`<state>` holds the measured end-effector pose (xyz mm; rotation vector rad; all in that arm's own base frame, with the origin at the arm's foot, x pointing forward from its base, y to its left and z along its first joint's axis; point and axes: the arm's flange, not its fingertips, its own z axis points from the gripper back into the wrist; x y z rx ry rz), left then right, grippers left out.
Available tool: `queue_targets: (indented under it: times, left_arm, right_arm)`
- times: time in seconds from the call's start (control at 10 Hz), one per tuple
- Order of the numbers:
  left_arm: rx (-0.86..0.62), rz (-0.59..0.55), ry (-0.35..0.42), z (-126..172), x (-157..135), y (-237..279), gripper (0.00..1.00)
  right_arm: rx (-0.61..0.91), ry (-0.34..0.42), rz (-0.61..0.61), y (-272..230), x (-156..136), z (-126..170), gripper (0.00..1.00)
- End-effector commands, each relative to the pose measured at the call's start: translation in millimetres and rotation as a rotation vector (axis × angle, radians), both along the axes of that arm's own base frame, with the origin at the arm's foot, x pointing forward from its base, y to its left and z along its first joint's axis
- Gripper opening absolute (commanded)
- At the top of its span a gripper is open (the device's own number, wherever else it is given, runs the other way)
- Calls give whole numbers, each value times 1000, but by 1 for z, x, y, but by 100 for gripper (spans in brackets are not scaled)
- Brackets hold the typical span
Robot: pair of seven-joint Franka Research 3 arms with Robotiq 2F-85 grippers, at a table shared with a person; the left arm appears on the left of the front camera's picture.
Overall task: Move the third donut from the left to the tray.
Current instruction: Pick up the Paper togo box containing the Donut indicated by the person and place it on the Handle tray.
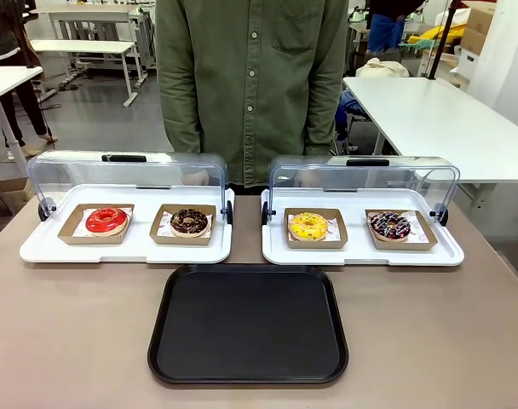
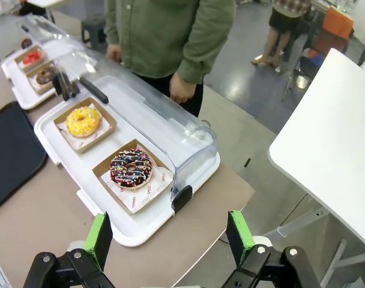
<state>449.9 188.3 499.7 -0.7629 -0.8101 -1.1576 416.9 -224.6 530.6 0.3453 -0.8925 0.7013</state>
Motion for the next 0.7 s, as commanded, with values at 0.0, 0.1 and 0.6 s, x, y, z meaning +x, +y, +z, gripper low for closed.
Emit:
queue_targets:
  times: [0.0,0.1,0.6]
  left_arm:
    - [0,0,-2,1,0,0,100]
    - [0,0,-2,1,0,0,100]
    - [0,0,-2,1,0,0,100]
  right_arm:
    - [7,-35,15,-1,2,-2,100]
    - [7,-35,15,-1,2,-2,100]
    - [7,-35,15,-1,2,-2,100]
